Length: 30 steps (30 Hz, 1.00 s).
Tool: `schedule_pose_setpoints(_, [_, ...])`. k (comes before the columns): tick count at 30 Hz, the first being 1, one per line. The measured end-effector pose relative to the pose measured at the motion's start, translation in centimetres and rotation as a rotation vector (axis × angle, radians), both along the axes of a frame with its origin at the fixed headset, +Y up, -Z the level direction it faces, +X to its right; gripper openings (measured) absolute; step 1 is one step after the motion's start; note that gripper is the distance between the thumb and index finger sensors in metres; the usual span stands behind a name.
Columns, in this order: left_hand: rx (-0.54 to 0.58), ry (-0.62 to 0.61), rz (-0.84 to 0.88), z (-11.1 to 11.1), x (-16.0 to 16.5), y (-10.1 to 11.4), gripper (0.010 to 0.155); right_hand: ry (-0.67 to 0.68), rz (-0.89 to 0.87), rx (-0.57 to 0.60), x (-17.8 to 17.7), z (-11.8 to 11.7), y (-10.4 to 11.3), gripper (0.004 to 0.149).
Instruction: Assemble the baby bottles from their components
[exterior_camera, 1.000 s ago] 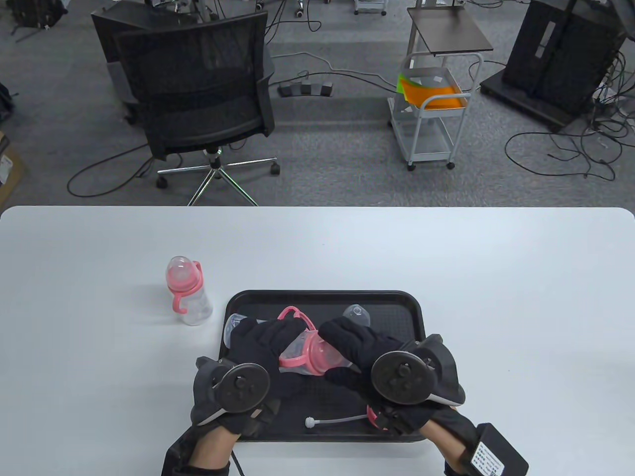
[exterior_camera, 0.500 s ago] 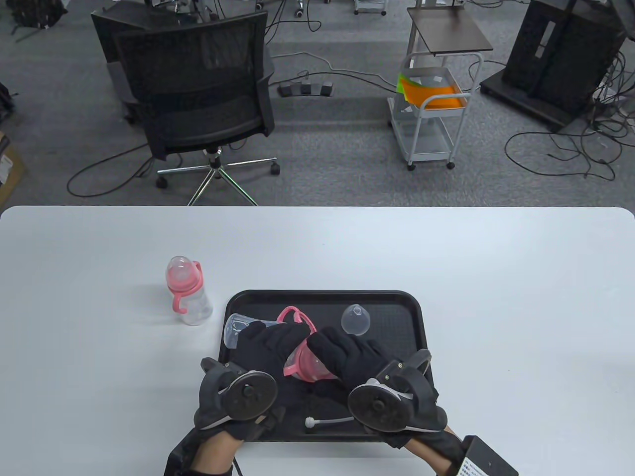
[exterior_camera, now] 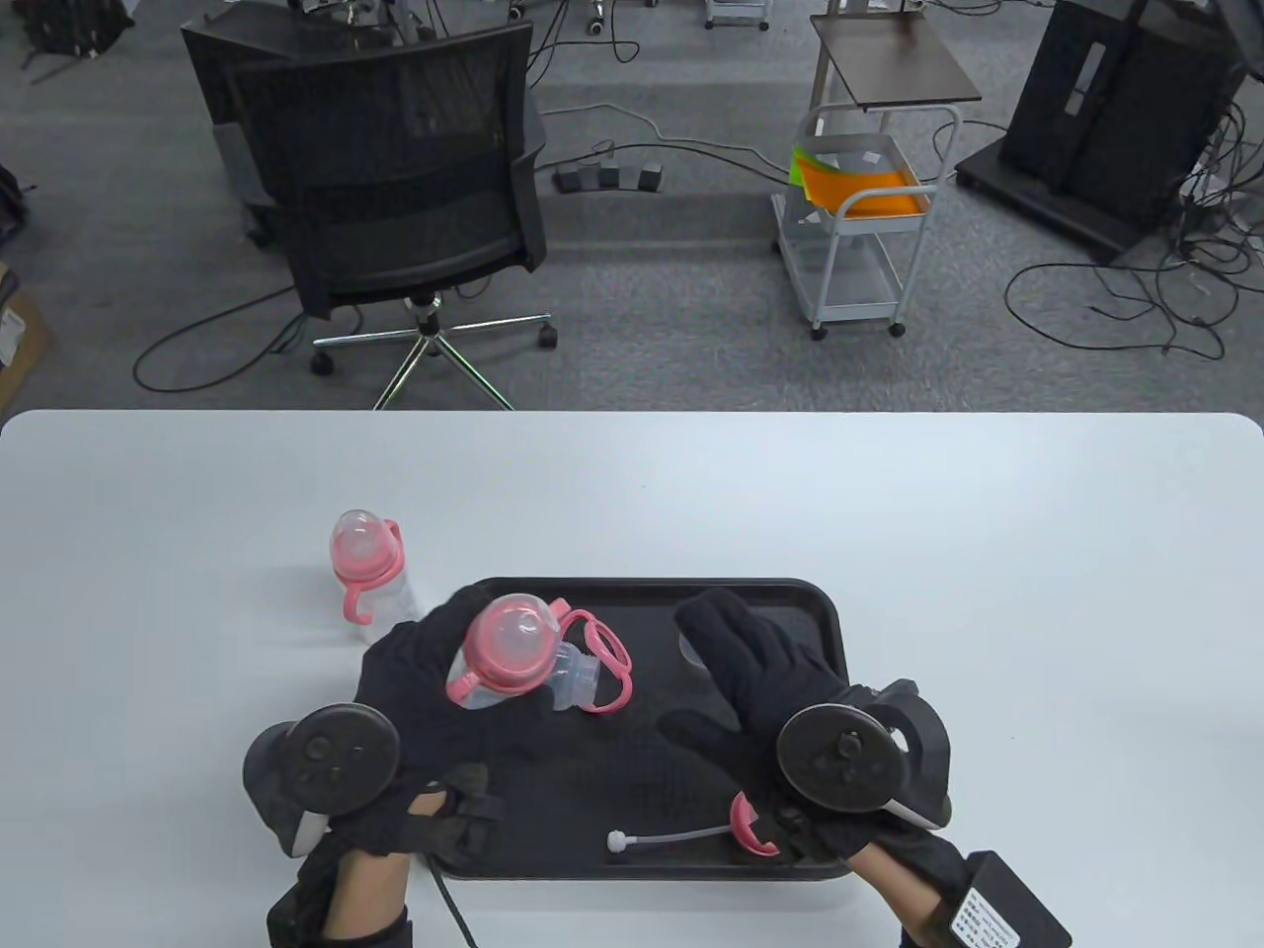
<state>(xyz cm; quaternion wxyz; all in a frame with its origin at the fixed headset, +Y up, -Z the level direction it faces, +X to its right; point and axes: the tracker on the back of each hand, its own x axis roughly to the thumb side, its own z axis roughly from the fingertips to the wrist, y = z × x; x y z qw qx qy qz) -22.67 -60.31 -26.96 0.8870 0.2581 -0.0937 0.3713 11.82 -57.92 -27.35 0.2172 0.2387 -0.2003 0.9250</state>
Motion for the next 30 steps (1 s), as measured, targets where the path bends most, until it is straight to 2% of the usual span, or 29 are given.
schedule_pose_setpoints(3, [0.0, 0.087, 0.106, 0.7, -2.7, 0.4, 0.104, -0.085, 0.03, 0.003, 2.2, -0.8, -1.2, 0.081])
schedule_pose_setpoints(5, [-0.019, 0.124, 0.152, 0.8, -4.0, 0.3, 0.103, -0.112, 0.009, -0.038, 3.6, -1.5, -2.2, 0.081])
schedule_pose_setpoints(11, [-0.042, 0.31, 0.249, 1.4, -6.8, -0.4, 0.103, -0.168, -0.128, -0.123, 7.1, -3.1, -5.6, 0.08])
schedule_pose_setpoints(20, [-0.169, 0.591, 0.318, 1.1, -8.5, -2.6, 0.102, -0.248, -0.106, -0.136, 9.0, -3.6, -7.0, 0.081])
schedule_pose_setpoints(25, [-0.238, 0.678, 0.341, 0.5, -9.6, -4.2, 0.102, -0.263, -0.109, -0.157, 9.5, -4.0, -7.6, 0.081])
schedule_pose_setpoints(30, [-0.326, 0.692, 0.377, -0.5, -10.4, -6.1, 0.102, -0.267, -0.112, -0.177, 9.9, -4.2, -8.0, 0.081])
